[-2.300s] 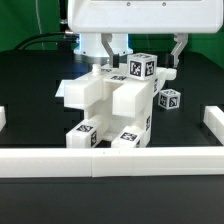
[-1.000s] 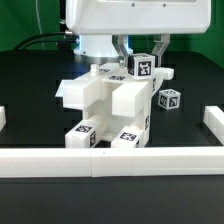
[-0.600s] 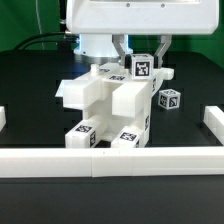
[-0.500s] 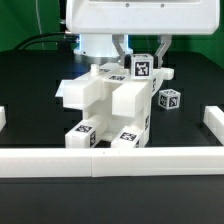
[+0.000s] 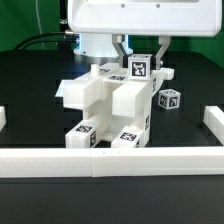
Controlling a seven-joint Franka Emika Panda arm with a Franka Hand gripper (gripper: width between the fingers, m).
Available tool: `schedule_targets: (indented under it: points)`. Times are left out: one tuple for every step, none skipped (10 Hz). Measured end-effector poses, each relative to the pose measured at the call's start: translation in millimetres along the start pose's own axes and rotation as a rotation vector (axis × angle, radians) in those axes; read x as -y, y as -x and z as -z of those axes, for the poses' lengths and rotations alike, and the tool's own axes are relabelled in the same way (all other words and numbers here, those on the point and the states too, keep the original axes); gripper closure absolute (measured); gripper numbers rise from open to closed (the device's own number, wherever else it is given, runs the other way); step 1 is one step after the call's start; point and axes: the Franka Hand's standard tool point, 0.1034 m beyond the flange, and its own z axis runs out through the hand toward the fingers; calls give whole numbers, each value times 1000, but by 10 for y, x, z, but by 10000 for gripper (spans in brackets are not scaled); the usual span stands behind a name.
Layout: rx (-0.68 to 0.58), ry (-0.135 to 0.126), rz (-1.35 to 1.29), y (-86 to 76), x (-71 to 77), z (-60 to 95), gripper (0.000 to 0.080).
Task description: Assemble chair
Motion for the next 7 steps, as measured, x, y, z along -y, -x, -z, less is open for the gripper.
schedule_targets:
  points:
    - [0,0,-41,0,0,0,515]
    - [1,-1,-130,2,4,-1,515]
    - [1,-1,-164,3,4,-2,515]
    - [2,-4,-246,5,11,-2,515]
    - [4,-8,-322,8,17,-3,515]
    - [4,-9,-384,10,20,-3,515]
    - [6,-10,-445,11,23,-4,515]
